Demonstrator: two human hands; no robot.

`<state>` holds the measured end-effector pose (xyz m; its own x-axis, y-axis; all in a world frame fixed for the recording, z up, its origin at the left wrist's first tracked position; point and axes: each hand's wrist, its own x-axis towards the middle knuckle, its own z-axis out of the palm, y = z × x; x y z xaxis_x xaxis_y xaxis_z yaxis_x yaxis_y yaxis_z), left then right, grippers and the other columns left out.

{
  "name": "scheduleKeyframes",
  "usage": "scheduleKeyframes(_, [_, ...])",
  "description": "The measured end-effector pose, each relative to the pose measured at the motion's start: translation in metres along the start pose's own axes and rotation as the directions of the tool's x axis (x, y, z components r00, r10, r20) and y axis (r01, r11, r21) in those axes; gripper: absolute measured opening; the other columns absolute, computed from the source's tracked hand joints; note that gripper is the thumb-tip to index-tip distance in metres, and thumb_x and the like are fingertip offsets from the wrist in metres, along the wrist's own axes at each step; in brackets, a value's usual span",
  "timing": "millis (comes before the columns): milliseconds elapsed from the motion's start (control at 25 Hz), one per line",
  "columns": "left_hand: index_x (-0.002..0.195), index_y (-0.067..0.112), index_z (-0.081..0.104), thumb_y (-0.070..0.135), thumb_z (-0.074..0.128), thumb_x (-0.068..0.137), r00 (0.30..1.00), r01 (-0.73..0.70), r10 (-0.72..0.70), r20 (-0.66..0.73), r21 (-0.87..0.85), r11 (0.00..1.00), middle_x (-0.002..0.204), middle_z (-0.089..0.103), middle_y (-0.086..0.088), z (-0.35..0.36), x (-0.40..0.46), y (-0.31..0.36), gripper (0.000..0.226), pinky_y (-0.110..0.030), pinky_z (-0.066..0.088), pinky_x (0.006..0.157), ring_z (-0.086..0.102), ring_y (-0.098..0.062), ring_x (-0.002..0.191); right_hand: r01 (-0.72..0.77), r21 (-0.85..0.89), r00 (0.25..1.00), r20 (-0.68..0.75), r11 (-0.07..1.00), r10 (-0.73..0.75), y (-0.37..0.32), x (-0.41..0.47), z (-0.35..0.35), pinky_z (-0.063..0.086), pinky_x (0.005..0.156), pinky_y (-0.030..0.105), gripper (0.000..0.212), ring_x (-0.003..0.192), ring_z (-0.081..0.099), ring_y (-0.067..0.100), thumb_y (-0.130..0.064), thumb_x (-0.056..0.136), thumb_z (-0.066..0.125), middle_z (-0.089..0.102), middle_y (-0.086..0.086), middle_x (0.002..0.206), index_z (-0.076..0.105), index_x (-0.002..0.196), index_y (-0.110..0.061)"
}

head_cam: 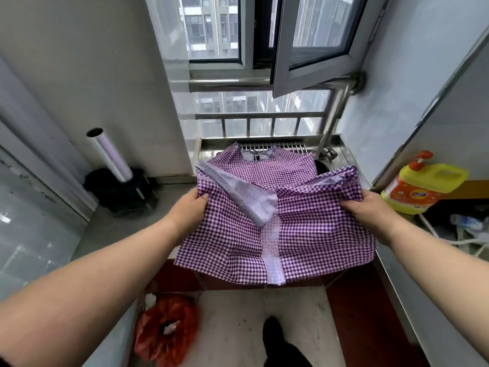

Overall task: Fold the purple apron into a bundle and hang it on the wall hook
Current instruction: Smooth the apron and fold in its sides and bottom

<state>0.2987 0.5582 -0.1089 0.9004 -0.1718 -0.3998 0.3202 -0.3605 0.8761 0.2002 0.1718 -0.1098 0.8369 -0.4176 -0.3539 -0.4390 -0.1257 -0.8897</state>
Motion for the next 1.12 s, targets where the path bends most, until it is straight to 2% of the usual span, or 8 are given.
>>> scheduleKeyframes(80, [0.146,0.024,0.056,0.03,0.039,0.111,1.0,-0.006,0.005,-0.014,-0.04,0.999,0.133,0.067,0.004,0.001,0.027,0.013,0.04,-0.042,0.05,0.104,0.063,-0.021,0.12,-0.008,0.044,1.0,-0.003,0.999,0.008,-0.018,0.029,0.002,0.055,0.08,0.038,0.008,0.095,0.072,0.029,-0.017,0.101,0.068,0.076,0.006,0.105,0.068,0.101,-0.025])
scheduleKeyframes(240, [0.148,0.026,0.054,0.035,0.04,0.109,0.992,0.014,-0.018,-0.122,-0.029,0.999,0.138,0.063,0.004,0.002,0.096,0.034,0.042,-0.053,0.042,0.116,0.06,-0.023,0.125,-0.008,0.089,0.999,-0.04,0.996,0.011,-0.044,0.123,0.004,0.056,0.1,0.052,0.006,0.101,0.073,0.035,-0.016,0.101,0.067,0.077,0.009,0.106,0.071,0.097,-0.02])
scheduleKeyframes(360, [0.147,0.028,0.056,0.036,0.038,0.11,0.978,0.073,-0.082,-0.193,-0.057,0.996,0.138,0.064,0.001,0.002,0.145,0.049,0.042,-0.055,0.043,0.115,0.061,-0.025,0.124,-0.034,0.066,0.999,-0.024,0.997,0.036,-0.052,0.191,0.009,0.056,0.101,0.054,0.008,0.1,0.075,0.034,-0.021,0.096,0.072,0.081,0.005,0.1,0.078,0.091,-0.022])
scheduleKeyframes(560, [0.139,0.028,0.061,0.039,0.036,0.108,0.944,0.12,-0.122,-0.305,-0.028,0.992,0.132,0.066,-0.001,0.0,0.213,0.067,0.041,-0.054,0.044,0.113,0.061,-0.029,0.121,-0.086,0.05,0.996,0.012,0.995,0.086,-0.061,0.296,0.022,0.057,0.1,0.055,0.012,0.101,0.075,0.034,-0.028,0.089,0.071,0.082,0.002,0.102,0.081,0.094,-0.026])
scheduleKeyframes(720, [0.125,0.035,0.067,0.047,0.038,0.101,0.924,0.154,-0.162,-0.347,-0.05,0.987,0.123,0.071,0.0,-0.004,0.259,0.065,0.039,-0.053,0.048,0.11,0.066,-0.03,0.114,-0.133,0.047,0.99,-0.034,0.99,0.135,-0.052,0.357,0.032,0.059,0.097,0.059,0.015,0.096,0.076,0.036,-0.023,0.092,0.067,0.08,0.008,0.102,0.076,0.103,-0.017])
scheduleKeyframes(800, [0.121,0.034,0.066,0.046,0.039,0.103,0.911,0.182,-0.185,-0.369,-0.043,0.982,0.121,0.069,0.001,-0.002,0.278,0.067,0.034,-0.044,0.047,0.108,0.064,-0.027,0.112,-0.164,0.017,0.985,-0.047,0.986,0.164,-0.05,0.378,0.038,0.058,0.097,0.059,0.018,0.096,0.075,0.036,-0.027,0.09,0.069,0.079,0.009,0.105,0.074,0.104,-0.016])
scheduleKeyframes(960, [0.143,0.02,0.057,0.037,0.03,0.114,0.896,0.233,-0.21,-0.392,0.013,0.972,0.127,0.062,-0.006,0.005,0.309,0.061,0.043,-0.038,0.042,0.098,0.057,-0.028,0.114,-0.217,0.005,0.973,-0.079,0.976,0.217,-0.044,0.413,0.048,0.061,0.092,0.057,0.009,0.092,0.075,0.038,-0.022,0.091,0.069,0.077,0.013,0.102,0.073,0.097,-0.016])
scheduleKeyframes(1120, [0.149,0.02,0.048,0.043,0.025,0.112,0.877,0.329,-0.296,-0.38,0.025,0.944,0.136,0.06,-0.007,0.005,0.321,0.048,0.05,-0.043,0.044,0.101,0.057,-0.03,0.119,-0.246,-0.183,0.963,-0.162,0.952,0.218,-0.031,0.435,0.054,0.061,0.093,0.054,0.037,0.096,0.074,0.035,-0.04,0.071,0.072,0.077,0.01,0.106,0.071,0.1,-0.017])
